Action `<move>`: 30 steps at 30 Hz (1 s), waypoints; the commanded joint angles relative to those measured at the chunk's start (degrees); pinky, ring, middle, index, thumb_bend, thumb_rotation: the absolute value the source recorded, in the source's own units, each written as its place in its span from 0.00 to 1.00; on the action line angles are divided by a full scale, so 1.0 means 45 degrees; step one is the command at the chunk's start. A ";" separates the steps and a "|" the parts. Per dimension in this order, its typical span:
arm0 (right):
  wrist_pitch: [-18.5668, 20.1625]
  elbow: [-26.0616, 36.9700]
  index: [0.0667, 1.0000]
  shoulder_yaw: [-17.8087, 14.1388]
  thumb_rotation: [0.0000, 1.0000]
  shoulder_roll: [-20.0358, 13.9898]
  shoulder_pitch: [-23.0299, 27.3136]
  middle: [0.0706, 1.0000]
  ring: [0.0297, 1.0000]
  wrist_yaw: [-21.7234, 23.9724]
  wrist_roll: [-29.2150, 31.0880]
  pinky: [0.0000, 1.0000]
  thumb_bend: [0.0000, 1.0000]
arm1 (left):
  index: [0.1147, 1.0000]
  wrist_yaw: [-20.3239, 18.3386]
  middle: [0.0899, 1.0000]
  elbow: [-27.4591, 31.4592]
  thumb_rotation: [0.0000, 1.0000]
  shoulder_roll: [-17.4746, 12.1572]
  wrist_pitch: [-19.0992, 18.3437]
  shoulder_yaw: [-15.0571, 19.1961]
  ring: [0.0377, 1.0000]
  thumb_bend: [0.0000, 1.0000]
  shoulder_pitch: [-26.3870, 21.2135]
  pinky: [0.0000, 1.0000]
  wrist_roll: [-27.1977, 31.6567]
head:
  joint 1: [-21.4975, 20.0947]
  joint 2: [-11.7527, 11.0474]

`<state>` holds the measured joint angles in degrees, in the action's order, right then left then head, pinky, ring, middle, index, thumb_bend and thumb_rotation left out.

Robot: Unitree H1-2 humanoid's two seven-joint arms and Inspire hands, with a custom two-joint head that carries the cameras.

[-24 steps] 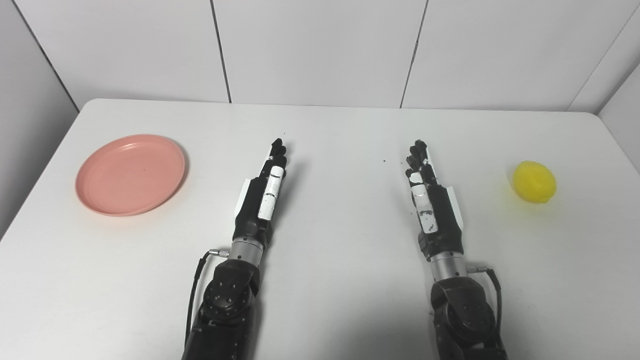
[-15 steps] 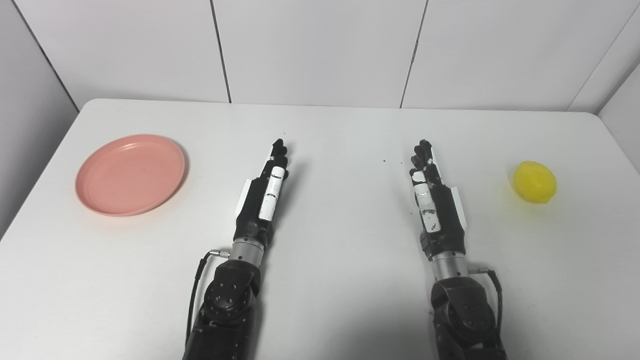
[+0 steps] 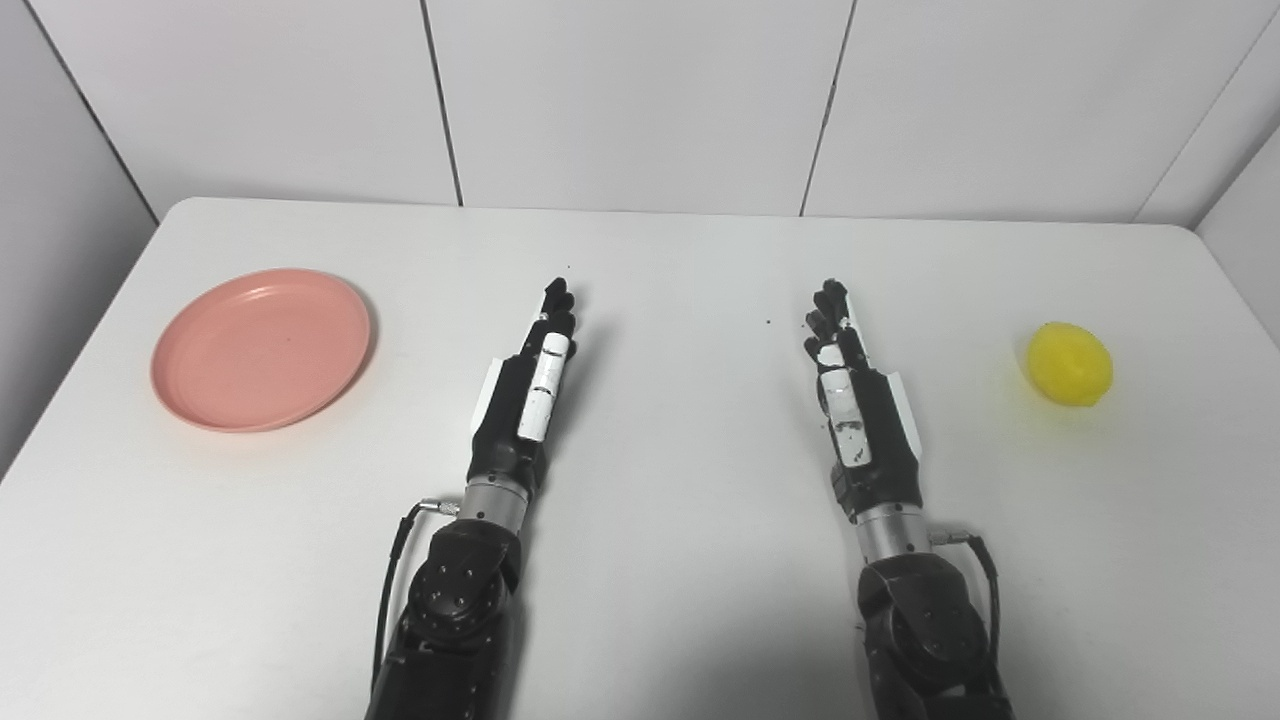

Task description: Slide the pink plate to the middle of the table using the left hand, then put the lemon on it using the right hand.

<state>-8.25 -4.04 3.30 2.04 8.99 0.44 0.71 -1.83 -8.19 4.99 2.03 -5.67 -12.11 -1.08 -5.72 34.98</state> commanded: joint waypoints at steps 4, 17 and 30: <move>-0.0693 -0.0020 1.00 0.0019 0.96 -0.0170 0.0053 1.00 1.00 0.0184 -0.0081 1.00 0.80 | 1.00 0.0070 1.00 0.0062 1.00 0.0169 0.0533 -0.0105 1.00 0.59 -0.0192 0.98 -0.0133 | 0.0832 -0.0267; -0.1070 -0.0340 1.00 -0.0229 0.97 -0.0556 -0.0190 1.00 1.00 0.0593 0.0624 1.00 0.78 | 1.00 0.0811 1.00 -0.1194 1.00 0.0699 0.1744 0.0108 0.99 0.59 -0.0523 0.98 -0.0376 | 0.3219 -0.1575; -0.2004 -0.1336 1.00 -0.0529 0.99 -0.0875 -0.0057 1.00 1.00 0.1092 0.1129 1.00 0.74 | 0.98 0.1453 0.98 -0.2284 1.00 0.1059 0.2745 -0.0011 0.97 0.49 -0.0719 0.95 -0.0889 | 0.4758 -0.2489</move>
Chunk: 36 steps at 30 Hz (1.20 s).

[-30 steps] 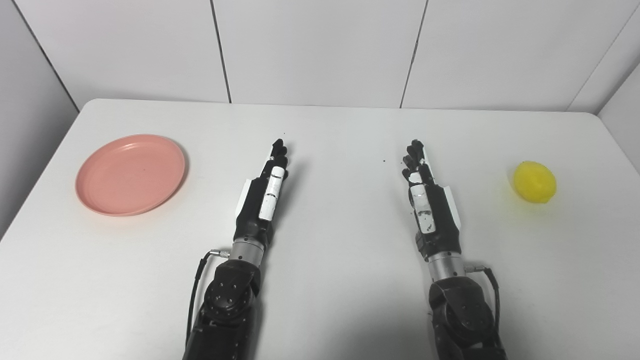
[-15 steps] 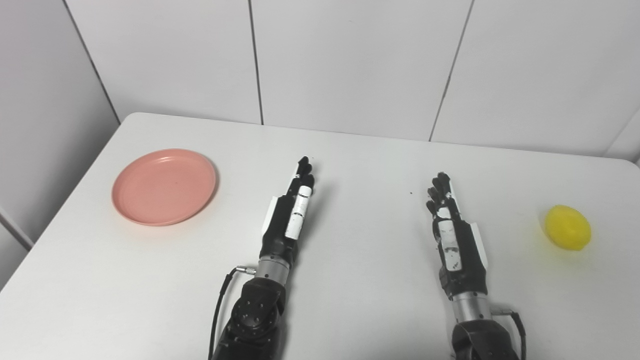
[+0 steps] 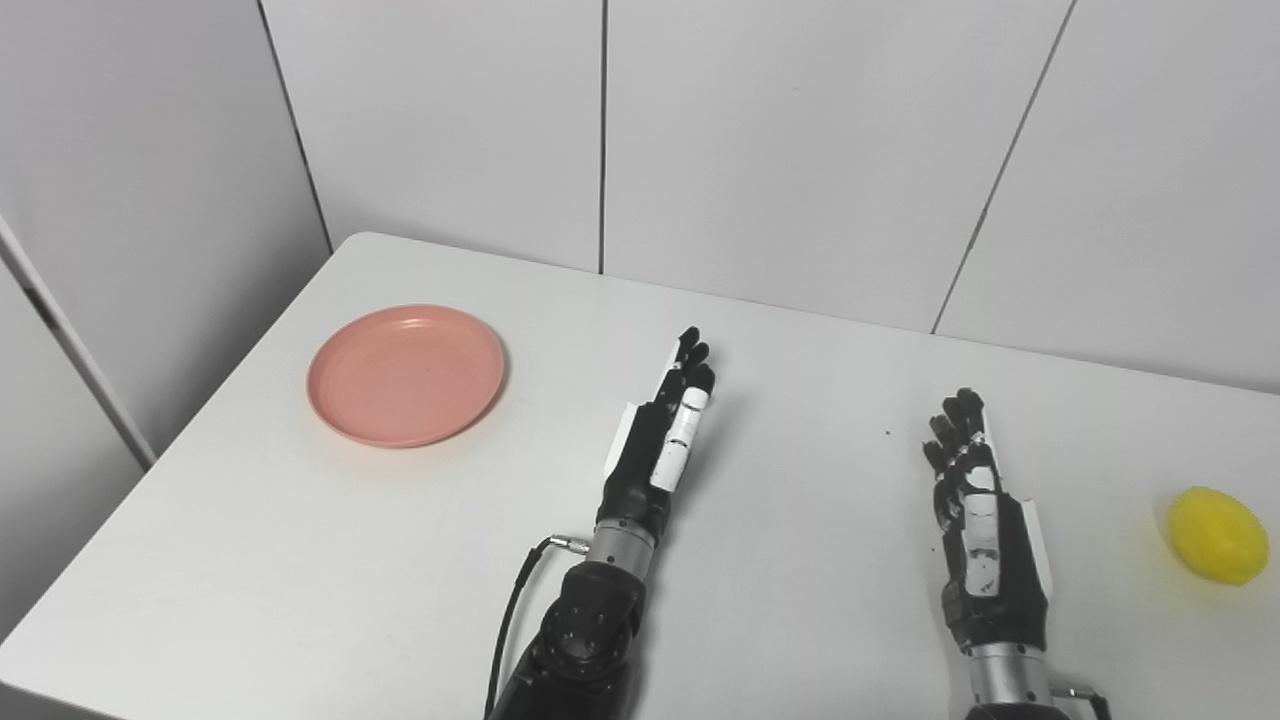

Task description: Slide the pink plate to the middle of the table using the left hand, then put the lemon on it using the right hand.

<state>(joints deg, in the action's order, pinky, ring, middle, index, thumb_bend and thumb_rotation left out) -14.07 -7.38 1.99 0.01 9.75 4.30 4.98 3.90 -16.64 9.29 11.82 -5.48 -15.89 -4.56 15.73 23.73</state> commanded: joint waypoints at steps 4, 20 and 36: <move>-0.0849 -0.0733 1.00 -0.0297 1.00 -0.0435 -0.0193 1.00 1.00 0.0257 0.0166 1.00 0.74 | 0.95 0.0563 0.95 -0.0624 1.00 0.0233 0.1155 0.0054 0.94 0.47 0.0089 0.92 -0.0312 | 0.0092 -0.0072; -0.0735 -0.0651 1.00 -0.0354 0.99 -0.0355 -0.0242 1.00 1.00 0.0355 0.0107 1.00 0.72 | 0.76 0.1278 0.78 -0.0210 1.00 -0.0270 0.2564 0.0929 0.79 0.61 -0.0890 0.77 -0.0394 | 0.0418 -0.0409; -0.0581 -0.0336 1.00 -0.0377 1.00 -0.0324 -0.0413 1.00 1.00 0.0388 0.0093 1.00 0.70 | 0.67 0.1826 0.71 0.2234 1.00 -0.1123 0.0337 0.2419 0.71 0.63 -0.1994 0.69 -0.0073 | 0.0720 -0.0475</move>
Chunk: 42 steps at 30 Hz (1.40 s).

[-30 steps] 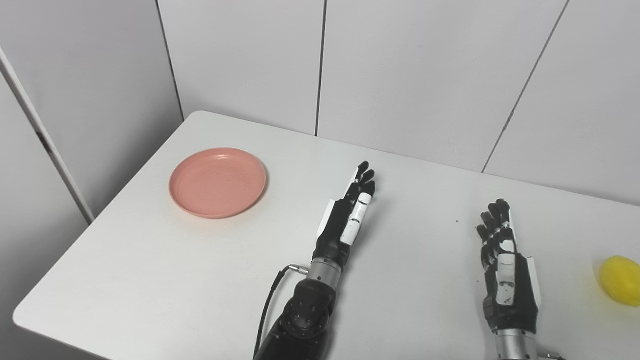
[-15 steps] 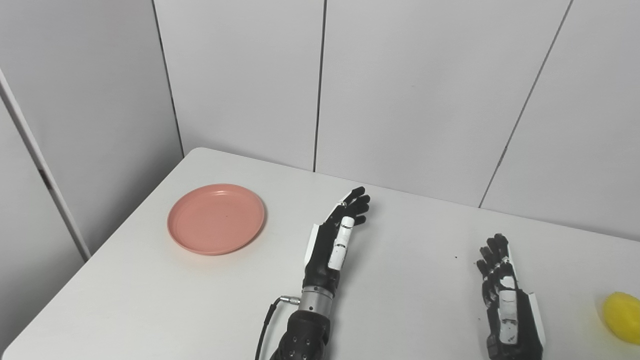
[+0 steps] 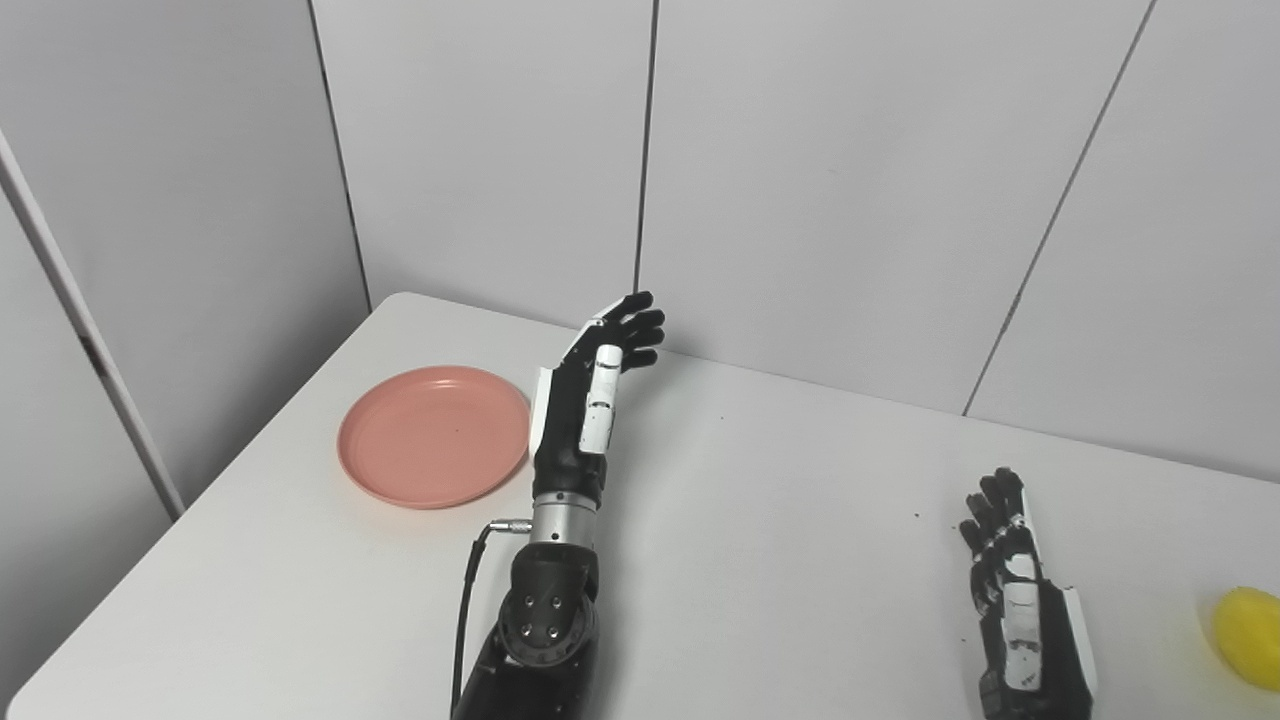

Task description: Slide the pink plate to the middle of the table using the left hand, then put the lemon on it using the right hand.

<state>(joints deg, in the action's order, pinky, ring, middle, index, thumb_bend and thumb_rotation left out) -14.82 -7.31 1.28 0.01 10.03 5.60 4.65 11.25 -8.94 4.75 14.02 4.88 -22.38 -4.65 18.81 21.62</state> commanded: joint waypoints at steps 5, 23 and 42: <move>-0.0157 -0.0091 1.00 -0.0213 0.99 -0.0258 -0.0579 1.00 1.00 0.0121 0.0276 1.00 0.70 | 0.68 0.0418 0.71 0.1143 1.00 -0.0696 -0.0697 0.0664 0.72 0.66 -0.0822 0.69 -0.0185 | 0.0131 -0.0192; 0.0213 0.0319 1.00 -0.0171 1.00 -0.0346 -0.0710 1.00 1.00 0.0214 0.0363 1.00 0.66 | 0.70 0.1700 0.72 0.0396 1.00 -0.3312 -0.1155 0.1457 0.73 0.67 -0.1046 0.72 -0.2087 | 0.0626 -0.0510; 0.0307 0.0632 1.00 -0.0052 1.00 -0.0358 -0.0758 1.00 1.00 0.0281 0.0383 1.00 0.67 | 0.72 0.1294 0.74 0.0018 1.00 -0.5259 -0.2279 0.2148 0.75 0.68 -0.0275 0.74 -0.1776 | 0.1125 -0.0596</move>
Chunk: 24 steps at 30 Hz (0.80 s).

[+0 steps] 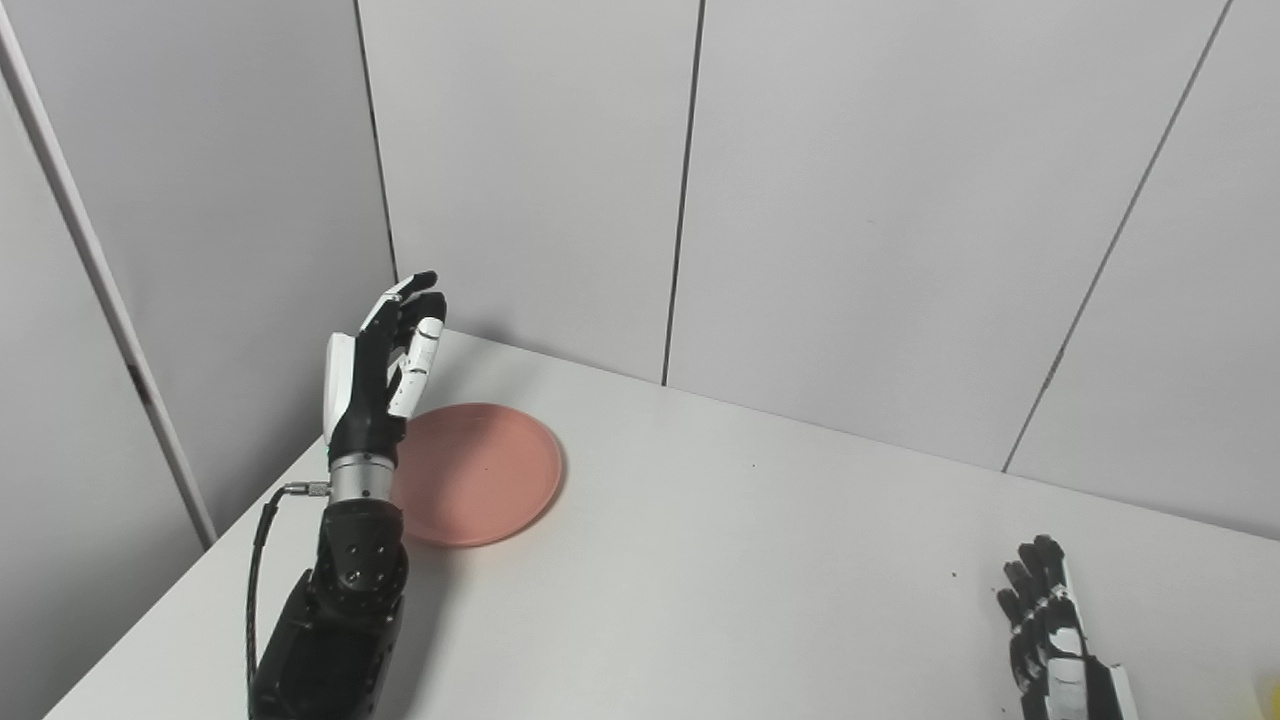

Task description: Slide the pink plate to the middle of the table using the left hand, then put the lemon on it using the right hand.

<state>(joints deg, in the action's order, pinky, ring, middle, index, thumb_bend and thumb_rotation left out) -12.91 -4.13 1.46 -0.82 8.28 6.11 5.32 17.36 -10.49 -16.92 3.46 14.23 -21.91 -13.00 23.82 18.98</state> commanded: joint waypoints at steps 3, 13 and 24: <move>-0.0142 -0.0068 1.00 -0.0105 1.00 -0.0193 -0.0338 1.00 1.00 0.0205 0.0290 1.00 0.67 | 0.74 -0.0137 0.75 0.0330 1.00 -0.0540 -0.0076 0.0136 0.76 0.66 -0.0309 0.76 0.0090 | 0.0058 0.0025; -0.0101 0.0199 1.00 -0.0129 1.00 -0.0134 -0.0370 1.00 1.00 0.0173 0.0379 1.00 0.65 | 0.75 -0.0035 0.75 0.0127 1.00 -0.0640 -0.0399 0.0738 0.76 0.74 -0.0086 0.74 0.0369 | 0.0105 0.0136; -0.0076 0.0305 1.00 -0.0136 1.00 -0.0153 -0.0440 1.00 1.00 0.0135 0.0380 1.00 0.66 | 0.79 -0.0557 0.79 -0.0764 1.00 -0.0932 -0.0425 0.0869 0.79 0.72 0.0021 0.77 0.1080 | 0.0134 0.0263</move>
<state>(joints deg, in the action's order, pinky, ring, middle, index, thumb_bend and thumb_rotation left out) -12.89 -3.25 1.39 -0.90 7.77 6.29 6.15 14.87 -14.62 -19.45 0.43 17.68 -20.46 -8.59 24.43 20.13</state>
